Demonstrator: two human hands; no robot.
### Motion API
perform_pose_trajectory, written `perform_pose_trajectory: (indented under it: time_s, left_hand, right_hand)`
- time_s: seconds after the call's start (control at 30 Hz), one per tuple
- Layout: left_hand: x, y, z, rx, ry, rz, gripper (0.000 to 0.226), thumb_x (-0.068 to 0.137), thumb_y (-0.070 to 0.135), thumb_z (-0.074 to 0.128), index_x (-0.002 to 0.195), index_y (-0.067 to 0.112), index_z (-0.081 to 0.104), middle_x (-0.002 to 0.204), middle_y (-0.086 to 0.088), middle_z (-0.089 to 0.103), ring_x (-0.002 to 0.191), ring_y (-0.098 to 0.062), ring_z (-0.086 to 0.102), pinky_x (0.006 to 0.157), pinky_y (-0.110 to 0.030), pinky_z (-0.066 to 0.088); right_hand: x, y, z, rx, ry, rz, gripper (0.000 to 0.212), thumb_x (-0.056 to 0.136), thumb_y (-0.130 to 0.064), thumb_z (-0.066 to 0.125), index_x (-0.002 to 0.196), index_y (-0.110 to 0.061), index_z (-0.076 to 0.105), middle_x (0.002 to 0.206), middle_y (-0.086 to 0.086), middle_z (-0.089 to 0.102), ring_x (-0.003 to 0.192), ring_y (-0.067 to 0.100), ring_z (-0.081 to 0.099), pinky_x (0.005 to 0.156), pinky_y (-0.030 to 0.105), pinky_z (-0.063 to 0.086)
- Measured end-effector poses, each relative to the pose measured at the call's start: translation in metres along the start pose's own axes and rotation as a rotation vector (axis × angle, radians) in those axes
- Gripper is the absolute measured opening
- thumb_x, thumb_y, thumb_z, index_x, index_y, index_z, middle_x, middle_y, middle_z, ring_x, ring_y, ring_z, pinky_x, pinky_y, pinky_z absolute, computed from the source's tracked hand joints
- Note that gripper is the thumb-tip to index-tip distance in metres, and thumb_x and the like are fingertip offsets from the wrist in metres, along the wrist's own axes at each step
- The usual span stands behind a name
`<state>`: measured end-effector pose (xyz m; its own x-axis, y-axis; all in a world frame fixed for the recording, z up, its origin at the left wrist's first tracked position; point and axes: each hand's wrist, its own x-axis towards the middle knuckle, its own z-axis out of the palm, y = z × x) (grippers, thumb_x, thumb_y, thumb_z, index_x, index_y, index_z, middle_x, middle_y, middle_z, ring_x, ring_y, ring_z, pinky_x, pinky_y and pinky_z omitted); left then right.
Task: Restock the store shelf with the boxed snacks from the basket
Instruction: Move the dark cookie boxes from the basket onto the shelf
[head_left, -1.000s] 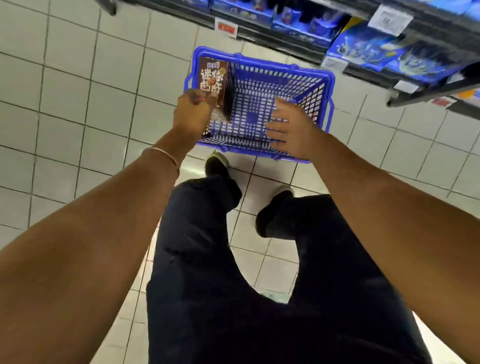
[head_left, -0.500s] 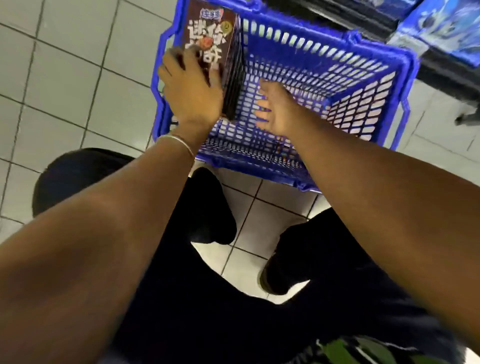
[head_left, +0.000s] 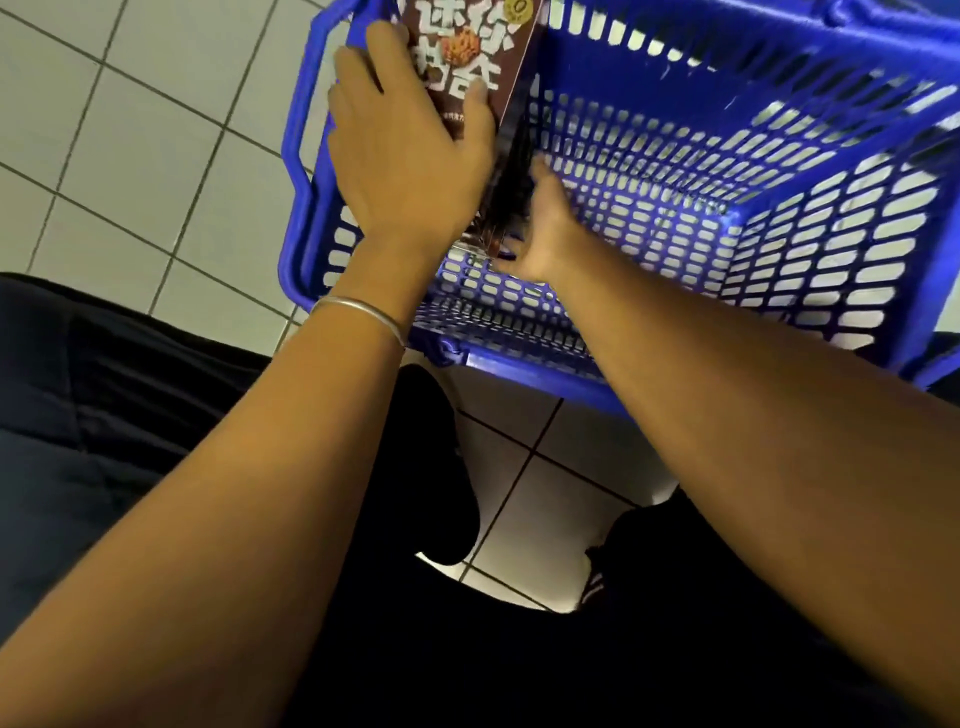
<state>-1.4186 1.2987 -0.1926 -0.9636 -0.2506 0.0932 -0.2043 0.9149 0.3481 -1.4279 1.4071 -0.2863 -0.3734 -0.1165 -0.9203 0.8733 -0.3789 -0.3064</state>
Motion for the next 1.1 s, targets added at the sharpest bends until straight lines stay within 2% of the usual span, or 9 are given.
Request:
perform_pose_trajectory:
  time_s: [0.1, 0.27, 0.33, 0.43, 0.5, 0.6, 0.8, 0.97, 1.1]
  left_hand:
    - [-0.006, 0.006, -0.001, -0.245, -0.073, 0.002, 0.067, 0.092, 0.060, 0.057, 0.139, 0.013, 0.045, 0.127, 0.005, 0.065, 0.106, -0.013, 0.066, 0.071, -0.017, 0.045]
    - [0.018, 0.001, -0.012, -0.528, -0.376, -0.356, 0.068, 0.076, 0.058, 0.084, 0.125, 0.017, 0.059, 0.117, 0.010, 0.074, 0.104, -0.011, 0.073, 0.093, -0.028, 0.057]
    - [0.025, -0.004, -0.018, -0.665, -0.496, -0.400, 0.047, 0.076, 0.047, 0.090, 0.104, 0.019, 0.066, 0.095, 0.013, 0.080, 0.085, -0.005, 0.078, 0.079, -0.022, 0.060]
    - [0.023, 0.000, -0.022, -0.679, -0.620, -0.384, 0.057, 0.074, 0.052, 0.090, 0.111, 0.018, 0.063, 0.100, 0.011, 0.081, 0.089, -0.008, 0.078, 0.083, -0.026, 0.062]
    - [0.020, 0.005, -0.021, -0.639, -0.657, -0.394, 0.089, 0.068, 0.063, 0.088, 0.134, 0.015, 0.053, 0.129, 0.003, 0.070, 0.110, -0.016, 0.071, 0.101, -0.036, 0.056]
    - [0.016, 0.008, -0.015, -0.659, -0.643, -0.393, 0.101, 0.066, 0.067, 0.086, 0.142, 0.016, 0.045, 0.139, 0.000, 0.062, 0.119, -0.020, 0.066, 0.102, -0.039, 0.054]
    - [0.013, 0.011, -0.015, -0.711, -0.731, -0.427, 0.100, 0.061, 0.065, 0.092, 0.138, 0.013, 0.054, 0.122, -0.002, 0.074, 0.098, -0.016, 0.077, 0.073, -0.029, 0.065]
    - [0.010, 0.011, -0.012, -0.939, -0.921, -0.408, 0.058, 0.091, 0.065, 0.068, 0.118, 0.014, 0.067, 0.097, 0.000, 0.083, 0.088, -0.020, 0.081, 0.065, -0.031, 0.064]
    - [0.020, 0.001, -0.012, -0.989, -0.919, -0.448, 0.056, 0.094, 0.065, 0.065, 0.119, 0.015, 0.066, 0.105, -0.002, 0.082, 0.098, -0.023, 0.080, 0.076, -0.035, 0.063]
  right_hand:
    - [-0.002, 0.000, 0.001, 0.065, -0.131, -0.028, 0.070, 0.100, -0.067, 0.029, 0.106, -0.010, 0.068, 0.094, 0.012, 0.078, 0.067, 0.025, 0.075, 0.049, 0.033, 0.057]
    - [0.004, -0.006, -0.007, 0.148, -0.095, 0.002, 0.090, 0.087, -0.085, 0.029, 0.147, -0.020, 0.049, 0.145, 0.015, 0.055, 0.113, 0.036, 0.060, 0.084, 0.056, 0.050]
    - [0.001, -0.007, -0.012, 0.147, -0.075, -0.011, 0.095, 0.083, -0.089, 0.032, 0.155, -0.026, 0.036, 0.158, 0.010, 0.040, 0.136, 0.039, 0.045, 0.099, 0.072, 0.035]
    - [-0.004, -0.007, -0.016, 0.178, -0.164, -0.056, 0.096, 0.081, -0.091, 0.032, 0.152, -0.026, 0.039, 0.152, 0.010, 0.046, 0.130, 0.038, 0.051, 0.079, 0.078, 0.043]
    - [-0.005, -0.005, -0.018, 0.164, -0.210, -0.062, 0.098, 0.079, -0.093, 0.029, 0.150, -0.026, 0.045, 0.155, 0.011, 0.044, 0.137, 0.037, 0.045, 0.090, 0.079, 0.036]
    - [-0.008, -0.003, -0.020, 0.133, -0.241, -0.068, 0.105, 0.075, -0.096, 0.028, 0.153, -0.026, 0.042, 0.161, 0.012, 0.035, 0.147, 0.042, 0.031, 0.105, 0.081, 0.014]
    - [-0.011, -0.004, -0.022, 0.111, -0.329, -0.066, 0.105, 0.076, -0.096, 0.025, 0.147, -0.022, 0.051, 0.155, 0.016, 0.042, 0.145, 0.045, 0.033, 0.106, 0.082, 0.006]
    - [-0.008, -0.002, -0.026, 0.174, -0.335, -0.061, 0.100, 0.082, -0.089, 0.026, 0.150, -0.019, 0.045, 0.161, 0.015, 0.033, 0.148, 0.046, 0.026, 0.110, 0.081, 0.001]
    - [-0.012, -0.009, -0.030, 0.172, -0.442, -0.093, 0.109, 0.072, -0.096, 0.034, 0.151, -0.022, 0.044, 0.161, 0.017, 0.032, 0.147, 0.048, 0.027, 0.102, 0.087, 0.003]
